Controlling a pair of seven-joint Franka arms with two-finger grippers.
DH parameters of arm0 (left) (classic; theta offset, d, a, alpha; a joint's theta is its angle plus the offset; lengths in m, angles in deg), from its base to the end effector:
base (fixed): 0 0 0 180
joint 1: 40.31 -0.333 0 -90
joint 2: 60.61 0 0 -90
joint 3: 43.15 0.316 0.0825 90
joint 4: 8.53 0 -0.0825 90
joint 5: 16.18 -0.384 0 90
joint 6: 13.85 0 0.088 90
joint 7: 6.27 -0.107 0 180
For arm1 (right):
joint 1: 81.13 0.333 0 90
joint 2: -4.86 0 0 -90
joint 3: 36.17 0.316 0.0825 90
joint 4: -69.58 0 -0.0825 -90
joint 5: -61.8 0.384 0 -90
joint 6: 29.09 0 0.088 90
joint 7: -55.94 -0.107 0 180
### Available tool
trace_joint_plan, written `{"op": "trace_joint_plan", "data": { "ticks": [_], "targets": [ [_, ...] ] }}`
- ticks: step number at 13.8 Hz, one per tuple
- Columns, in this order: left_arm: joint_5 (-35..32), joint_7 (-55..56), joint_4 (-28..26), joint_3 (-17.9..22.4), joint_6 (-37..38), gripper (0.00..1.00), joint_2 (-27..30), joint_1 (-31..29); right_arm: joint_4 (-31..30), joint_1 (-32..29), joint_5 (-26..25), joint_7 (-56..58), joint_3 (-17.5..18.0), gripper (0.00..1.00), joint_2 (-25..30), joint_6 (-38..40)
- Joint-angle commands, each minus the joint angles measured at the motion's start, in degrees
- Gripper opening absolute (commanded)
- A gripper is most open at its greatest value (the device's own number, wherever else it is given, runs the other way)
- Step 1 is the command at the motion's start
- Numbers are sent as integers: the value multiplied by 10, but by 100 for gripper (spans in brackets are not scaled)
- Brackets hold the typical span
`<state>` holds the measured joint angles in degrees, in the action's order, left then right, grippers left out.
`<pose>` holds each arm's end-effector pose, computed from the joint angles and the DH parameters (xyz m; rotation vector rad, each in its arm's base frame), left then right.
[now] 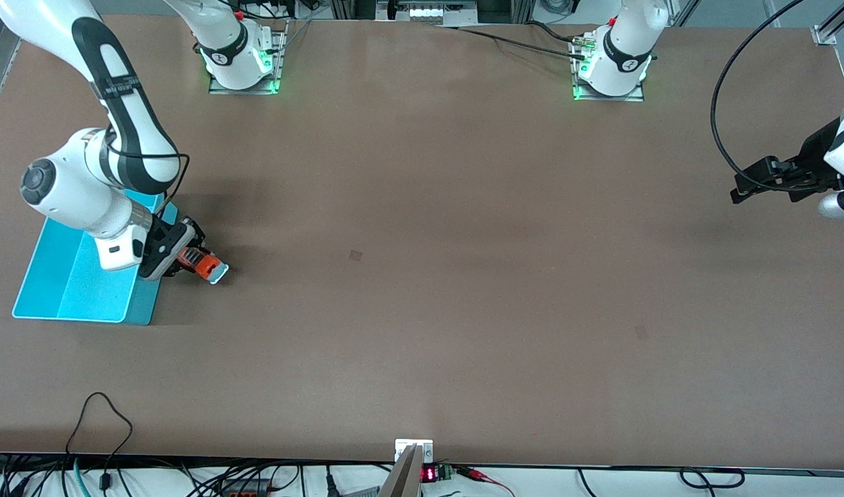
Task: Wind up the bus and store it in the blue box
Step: 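Lift the bus with the right gripper over the cyan box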
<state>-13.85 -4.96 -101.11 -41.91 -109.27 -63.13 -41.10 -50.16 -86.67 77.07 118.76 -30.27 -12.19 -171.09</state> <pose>0.5745 0.0161 0.5867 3.1006 0.0961 0.0091 0.5919 0.0014 0.2898 -2.7072 -1.2971 -0.2736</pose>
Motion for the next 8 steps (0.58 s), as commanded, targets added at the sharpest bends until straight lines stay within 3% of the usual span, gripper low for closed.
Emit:
{"op": "trace_joint_plan", "data": {
  "ticks": [1,5,8],
  "targets": [
    [-4,-10,3,2,-17,100,-1,-5,11,2,6,-94,-4,0,25,15],
    [-4,-10,3,2,-19,100,-2,-7,36,-5,-32,-275,-9,0,19,17],
    [-4,-10,3,2,-19,100,-2,-7,48,-4,-54,-396,-42,0,19,78]
  ]
}}
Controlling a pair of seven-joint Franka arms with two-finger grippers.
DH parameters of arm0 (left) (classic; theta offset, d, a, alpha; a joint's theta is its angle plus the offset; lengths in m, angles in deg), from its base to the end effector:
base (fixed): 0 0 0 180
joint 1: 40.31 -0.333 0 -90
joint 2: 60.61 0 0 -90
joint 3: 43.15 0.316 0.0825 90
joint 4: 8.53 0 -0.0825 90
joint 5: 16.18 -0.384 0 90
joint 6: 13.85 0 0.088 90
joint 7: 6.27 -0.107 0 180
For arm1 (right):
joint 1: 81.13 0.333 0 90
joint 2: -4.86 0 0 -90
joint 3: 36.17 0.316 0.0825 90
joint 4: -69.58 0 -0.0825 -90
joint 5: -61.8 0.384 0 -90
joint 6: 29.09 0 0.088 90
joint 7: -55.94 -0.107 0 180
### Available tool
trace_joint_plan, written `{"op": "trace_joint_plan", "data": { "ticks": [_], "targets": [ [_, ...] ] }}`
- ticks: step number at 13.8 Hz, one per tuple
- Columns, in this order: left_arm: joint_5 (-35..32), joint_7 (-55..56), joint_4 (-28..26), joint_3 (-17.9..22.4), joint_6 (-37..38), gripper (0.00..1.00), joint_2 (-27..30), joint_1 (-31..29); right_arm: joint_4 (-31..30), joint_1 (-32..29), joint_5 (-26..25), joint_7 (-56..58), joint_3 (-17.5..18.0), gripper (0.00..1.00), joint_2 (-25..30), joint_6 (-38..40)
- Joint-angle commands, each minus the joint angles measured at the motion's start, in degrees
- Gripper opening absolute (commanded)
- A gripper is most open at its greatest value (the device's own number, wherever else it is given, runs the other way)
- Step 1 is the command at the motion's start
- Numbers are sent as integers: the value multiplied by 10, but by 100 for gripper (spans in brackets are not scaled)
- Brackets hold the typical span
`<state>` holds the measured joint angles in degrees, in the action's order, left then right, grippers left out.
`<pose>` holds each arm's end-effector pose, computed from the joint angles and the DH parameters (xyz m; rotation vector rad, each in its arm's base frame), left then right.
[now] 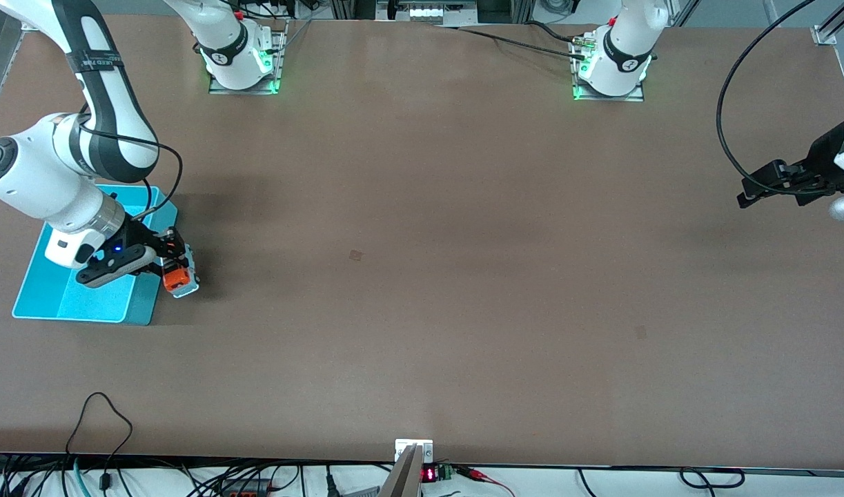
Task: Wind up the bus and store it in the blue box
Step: 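Lift the bus with the right gripper over the cyan box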
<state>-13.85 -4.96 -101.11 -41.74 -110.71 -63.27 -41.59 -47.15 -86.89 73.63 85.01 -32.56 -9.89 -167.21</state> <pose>0.5776 0.0229 0.5875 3.1002 0.1148 0.0446 0.6020 -0.0226 0.3293 -2.9687 -0.4803 -0.2328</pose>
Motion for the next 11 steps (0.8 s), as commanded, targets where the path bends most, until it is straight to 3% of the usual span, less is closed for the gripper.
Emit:
{"op": "trace_joint_plan", "data": {
  "ticks": [1,5,8,11],
  "targets": [
    [-4,-10,4,0,-4,100,-1,-2,21,-2,-33,-59,-33,1,0,60],
    [-4,-10,3,0,-4,100,-1,-2,76,-2,-49,-58,-104,1,2,187],
    [-4,-10,1,0,-4,100,-1,-2,85,-3,-58,-51,-139,2,3,211],
    [-5,-10,1,0,-4,100,-1,-2,84,-9,-58,-80,-146,6,-5,210]
  ]
}}
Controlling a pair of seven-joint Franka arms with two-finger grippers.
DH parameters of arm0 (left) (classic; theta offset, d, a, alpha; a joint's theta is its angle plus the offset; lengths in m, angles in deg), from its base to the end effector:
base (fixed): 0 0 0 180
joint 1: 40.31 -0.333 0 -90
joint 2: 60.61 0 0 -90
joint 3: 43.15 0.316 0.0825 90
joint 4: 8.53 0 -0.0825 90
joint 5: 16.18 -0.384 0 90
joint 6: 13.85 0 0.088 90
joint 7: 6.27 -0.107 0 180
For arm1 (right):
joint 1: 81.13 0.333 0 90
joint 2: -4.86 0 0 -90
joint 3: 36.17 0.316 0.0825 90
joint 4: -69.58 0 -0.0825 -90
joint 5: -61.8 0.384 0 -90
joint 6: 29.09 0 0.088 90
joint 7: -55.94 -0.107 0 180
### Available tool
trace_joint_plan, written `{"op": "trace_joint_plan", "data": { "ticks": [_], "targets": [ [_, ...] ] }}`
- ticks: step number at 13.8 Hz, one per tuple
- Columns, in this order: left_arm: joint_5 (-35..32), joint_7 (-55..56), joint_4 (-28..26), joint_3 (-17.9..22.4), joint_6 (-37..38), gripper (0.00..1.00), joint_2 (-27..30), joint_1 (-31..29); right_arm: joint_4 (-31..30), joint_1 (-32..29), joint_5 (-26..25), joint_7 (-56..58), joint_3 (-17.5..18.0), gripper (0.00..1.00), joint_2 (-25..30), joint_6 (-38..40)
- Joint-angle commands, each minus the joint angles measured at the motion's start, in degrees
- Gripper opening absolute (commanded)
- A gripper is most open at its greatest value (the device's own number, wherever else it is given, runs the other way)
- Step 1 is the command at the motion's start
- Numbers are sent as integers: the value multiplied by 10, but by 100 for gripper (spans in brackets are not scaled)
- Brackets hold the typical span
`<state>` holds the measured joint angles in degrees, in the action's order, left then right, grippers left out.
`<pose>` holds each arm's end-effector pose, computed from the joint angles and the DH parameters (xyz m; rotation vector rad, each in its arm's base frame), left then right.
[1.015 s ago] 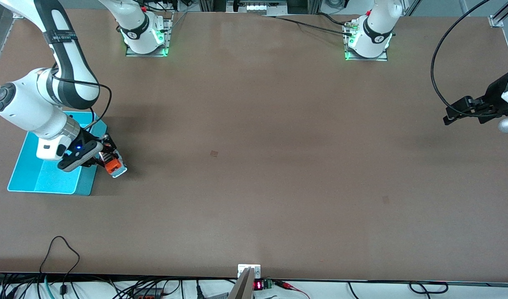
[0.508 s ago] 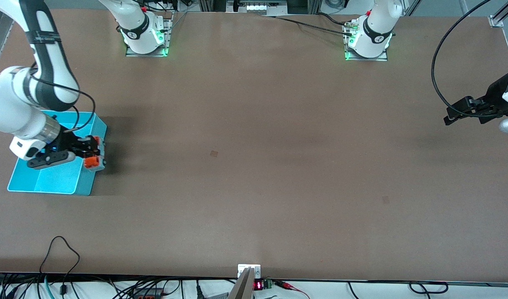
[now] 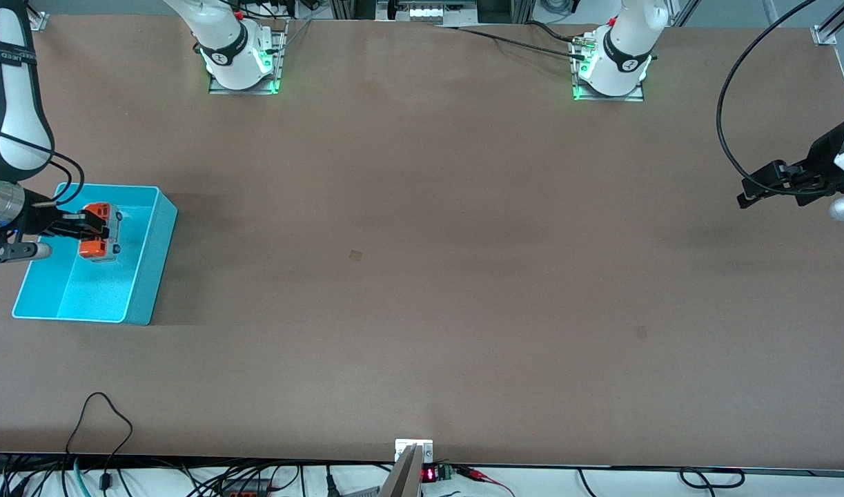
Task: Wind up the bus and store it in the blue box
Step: 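Lower the bus into the cyan box and open the right gripper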
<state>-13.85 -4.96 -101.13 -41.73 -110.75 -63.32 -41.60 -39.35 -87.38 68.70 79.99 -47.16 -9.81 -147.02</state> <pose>0.5778 0.0231 0.5869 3.1002 0.1154 0.0438 0.5787 -0.1676 0.3615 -3.0541 -0.0936 0.1033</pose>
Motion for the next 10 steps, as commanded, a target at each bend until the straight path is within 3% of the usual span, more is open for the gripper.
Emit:
{"op": "trace_joint_plan", "data": {
  "ticks": [1,4,10],
  "targets": [
    [-5,-10,1,0,-4,100,1,-2,6,-8,-14,-39,0,7,-13,4],
    [-5,-10,1,0,-4,100,1,-2,2,-15,-42,-42,0,15,-35,-12],
    [-5,-10,2,0,-3,100,1,-1,-4,-24,-45,-55,0,16,-75,-24]
  ]
}}
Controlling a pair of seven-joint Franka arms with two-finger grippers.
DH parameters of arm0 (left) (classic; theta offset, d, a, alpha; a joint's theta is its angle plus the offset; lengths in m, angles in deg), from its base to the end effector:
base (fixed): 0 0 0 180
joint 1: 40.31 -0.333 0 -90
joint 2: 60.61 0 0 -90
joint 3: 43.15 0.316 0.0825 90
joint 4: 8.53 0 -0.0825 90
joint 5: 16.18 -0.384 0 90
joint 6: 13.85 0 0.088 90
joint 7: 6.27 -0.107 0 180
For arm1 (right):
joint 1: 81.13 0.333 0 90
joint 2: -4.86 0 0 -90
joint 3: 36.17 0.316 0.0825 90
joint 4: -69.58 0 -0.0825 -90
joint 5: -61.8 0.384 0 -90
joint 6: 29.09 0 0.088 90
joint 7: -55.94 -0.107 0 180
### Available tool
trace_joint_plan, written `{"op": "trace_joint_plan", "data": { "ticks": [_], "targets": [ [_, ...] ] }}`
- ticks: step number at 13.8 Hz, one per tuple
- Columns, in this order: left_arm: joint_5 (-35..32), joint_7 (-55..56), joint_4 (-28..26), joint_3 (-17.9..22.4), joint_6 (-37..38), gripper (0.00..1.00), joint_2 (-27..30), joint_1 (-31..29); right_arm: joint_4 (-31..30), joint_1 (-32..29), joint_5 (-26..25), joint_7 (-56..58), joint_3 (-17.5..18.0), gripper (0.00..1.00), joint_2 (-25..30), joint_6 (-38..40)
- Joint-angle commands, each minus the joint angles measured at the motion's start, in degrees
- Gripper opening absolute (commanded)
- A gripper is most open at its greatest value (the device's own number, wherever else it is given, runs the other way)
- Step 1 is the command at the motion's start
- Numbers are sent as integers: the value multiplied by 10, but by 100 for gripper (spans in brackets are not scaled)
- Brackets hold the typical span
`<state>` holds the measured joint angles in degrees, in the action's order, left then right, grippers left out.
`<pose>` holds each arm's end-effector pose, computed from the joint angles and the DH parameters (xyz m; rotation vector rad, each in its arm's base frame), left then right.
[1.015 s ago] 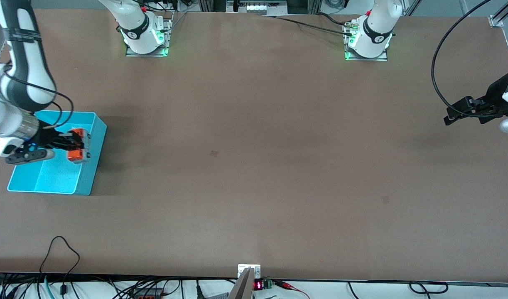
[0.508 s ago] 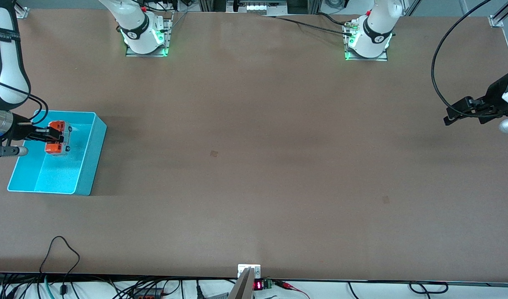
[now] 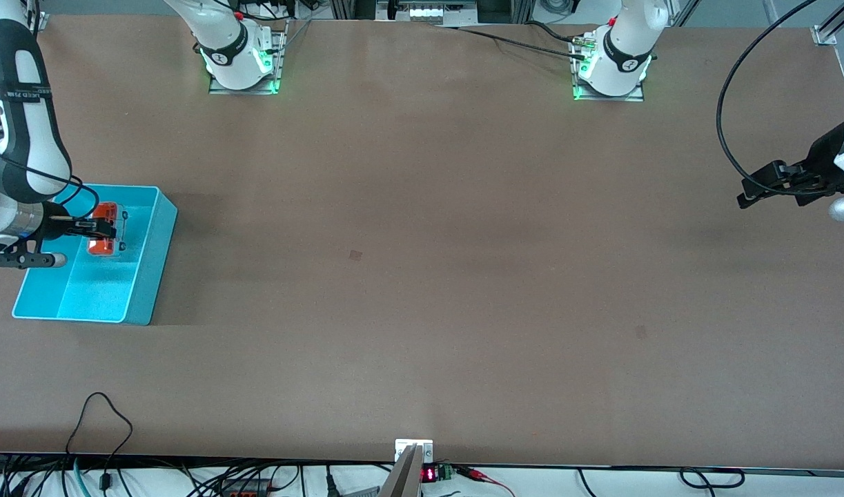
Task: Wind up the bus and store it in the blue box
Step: 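Lower the bus into the cyan box and open the right gripper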
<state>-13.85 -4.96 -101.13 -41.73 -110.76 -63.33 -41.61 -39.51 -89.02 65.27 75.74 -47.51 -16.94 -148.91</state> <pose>0.5779 0.0232 0.5868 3.1002 0.1157 0.0438 0.5733 -0.1914 0.2889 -3.0900 0.0279 0.2826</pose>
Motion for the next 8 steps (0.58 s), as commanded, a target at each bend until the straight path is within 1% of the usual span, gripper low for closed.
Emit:
{"op": "trace_joint_plan", "data": {
  "ticks": [1,3,4,5,6,7,8],
  "targets": [
    [-5,-10,2,0,-4,100,1,-1,-7,-11,-11,-13,4,19,-10,-9],
    [-5,-10,2,0,-3,100,1,-1,-14,-15,-13,-10,4,22,-19,-23],
    [-5,-10,2,0,-3,100,1,-1,-14,-15,-13,-10,4,29,-25,-27],
    [-5,-10,2,0,-3,100,1,-1,-13,-15,-13,-11,4,32,-30,-28],
    [-5,-10,2,0,-3,100,1,-1,-13,-14,-13,-12,4,40,-32,-31],
    [-5,-10,2,0,-4,100,1,-1,-13,-14,-13,-12,4,43,-37,-31],
    [-5,-10,2,0,-3,100,1,-1,-13,-15,-13,-12,4,49,-39,-32]
  ]
}}
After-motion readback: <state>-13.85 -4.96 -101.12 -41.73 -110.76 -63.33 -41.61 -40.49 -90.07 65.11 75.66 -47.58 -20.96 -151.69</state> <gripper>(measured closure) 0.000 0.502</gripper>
